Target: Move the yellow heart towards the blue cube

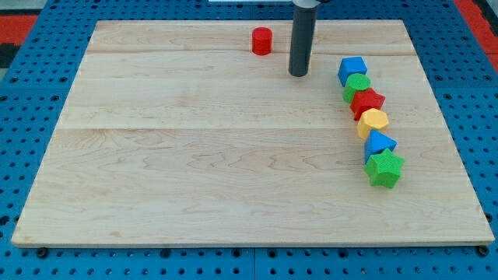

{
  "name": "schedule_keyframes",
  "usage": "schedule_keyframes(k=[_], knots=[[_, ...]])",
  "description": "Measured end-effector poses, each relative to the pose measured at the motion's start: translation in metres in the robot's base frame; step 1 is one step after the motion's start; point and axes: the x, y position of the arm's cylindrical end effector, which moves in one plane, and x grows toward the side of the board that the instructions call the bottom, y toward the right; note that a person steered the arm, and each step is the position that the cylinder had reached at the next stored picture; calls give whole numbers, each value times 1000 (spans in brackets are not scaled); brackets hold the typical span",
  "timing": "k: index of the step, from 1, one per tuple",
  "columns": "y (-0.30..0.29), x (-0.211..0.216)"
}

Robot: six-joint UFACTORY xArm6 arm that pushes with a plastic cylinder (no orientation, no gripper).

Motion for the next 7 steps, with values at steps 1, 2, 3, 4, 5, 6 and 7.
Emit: schedule_keyframes(k=[1, 2, 3, 4, 5, 6, 7], knots=[[-4, -1], [-34, -13], [-28, -31], [3, -31], [-3, -31], [1, -28], [21, -34]])
